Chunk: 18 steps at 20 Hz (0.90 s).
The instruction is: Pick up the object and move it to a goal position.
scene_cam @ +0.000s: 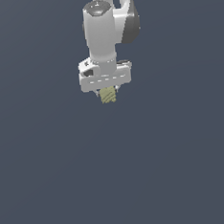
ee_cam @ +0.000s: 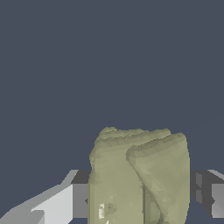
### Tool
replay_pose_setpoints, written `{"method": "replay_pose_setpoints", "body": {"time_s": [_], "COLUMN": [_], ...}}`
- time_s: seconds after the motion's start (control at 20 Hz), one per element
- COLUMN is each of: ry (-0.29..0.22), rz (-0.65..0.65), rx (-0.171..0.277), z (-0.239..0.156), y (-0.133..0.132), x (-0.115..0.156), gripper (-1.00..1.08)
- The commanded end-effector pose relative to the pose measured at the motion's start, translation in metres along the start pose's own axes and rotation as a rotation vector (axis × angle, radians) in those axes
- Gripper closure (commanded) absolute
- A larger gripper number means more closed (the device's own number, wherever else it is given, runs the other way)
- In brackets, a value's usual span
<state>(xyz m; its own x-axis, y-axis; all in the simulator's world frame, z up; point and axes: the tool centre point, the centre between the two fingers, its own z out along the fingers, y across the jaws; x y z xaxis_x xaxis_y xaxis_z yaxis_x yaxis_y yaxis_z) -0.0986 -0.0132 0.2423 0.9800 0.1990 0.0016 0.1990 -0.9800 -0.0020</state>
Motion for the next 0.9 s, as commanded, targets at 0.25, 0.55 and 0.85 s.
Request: {"method": "replay_pose_setpoints", "body": {"time_s": [0.25,0.55,0.85], "ry": [-0.001,-0.001,-0.001], "rz": [0.0,0.0,0.0], "rx": [0.0,0.0,-0.001], "z": [-0.074,-0.134,-0.189], "y": [0.026,0.048,0.069], "x": [-0.001,-0.001,0.0], "gripper": [1.08,1.08,1.08]}}
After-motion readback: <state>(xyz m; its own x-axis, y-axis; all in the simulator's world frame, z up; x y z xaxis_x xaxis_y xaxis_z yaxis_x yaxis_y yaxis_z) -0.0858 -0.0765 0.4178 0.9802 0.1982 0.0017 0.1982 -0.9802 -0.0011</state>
